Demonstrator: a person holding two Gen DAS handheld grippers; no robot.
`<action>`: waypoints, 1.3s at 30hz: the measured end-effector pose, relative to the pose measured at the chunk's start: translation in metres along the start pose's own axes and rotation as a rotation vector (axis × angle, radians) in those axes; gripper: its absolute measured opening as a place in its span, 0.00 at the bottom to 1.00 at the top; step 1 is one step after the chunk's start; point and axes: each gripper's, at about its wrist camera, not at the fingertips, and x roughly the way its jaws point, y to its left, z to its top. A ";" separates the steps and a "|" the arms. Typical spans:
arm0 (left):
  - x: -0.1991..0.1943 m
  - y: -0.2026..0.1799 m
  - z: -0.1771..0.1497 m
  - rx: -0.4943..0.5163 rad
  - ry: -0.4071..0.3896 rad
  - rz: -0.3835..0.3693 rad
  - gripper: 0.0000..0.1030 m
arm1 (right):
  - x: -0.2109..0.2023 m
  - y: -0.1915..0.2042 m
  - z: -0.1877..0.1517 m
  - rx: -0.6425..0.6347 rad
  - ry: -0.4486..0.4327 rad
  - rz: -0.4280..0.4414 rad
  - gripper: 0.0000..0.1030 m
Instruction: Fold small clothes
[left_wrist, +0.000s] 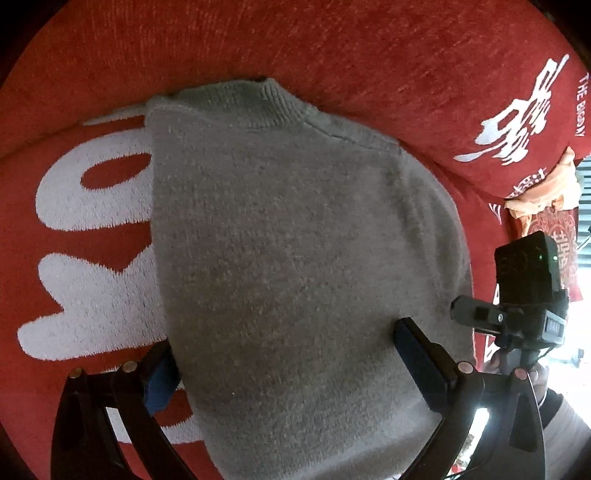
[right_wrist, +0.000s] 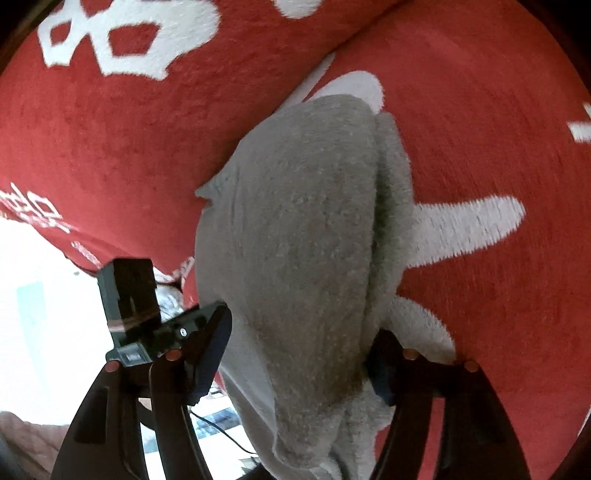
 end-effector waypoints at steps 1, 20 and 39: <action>-0.005 0.001 -0.001 -0.005 -0.003 0.004 0.93 | -0.003 -0.001 -0.002 0.012 -0.007 -0.001 0.61; -0.103 0.021 -0.067 -0.024 -0.121 -0.119 0.46 | -0.013 0.077 -0.076 -0.003 -0.041 0.145 0.35; -0.135 0.152 -0.172 -0.169 -0.052 0.071 0.47 | 0.119 0.093 -0.159 0.086 0.087 -0.072 0.44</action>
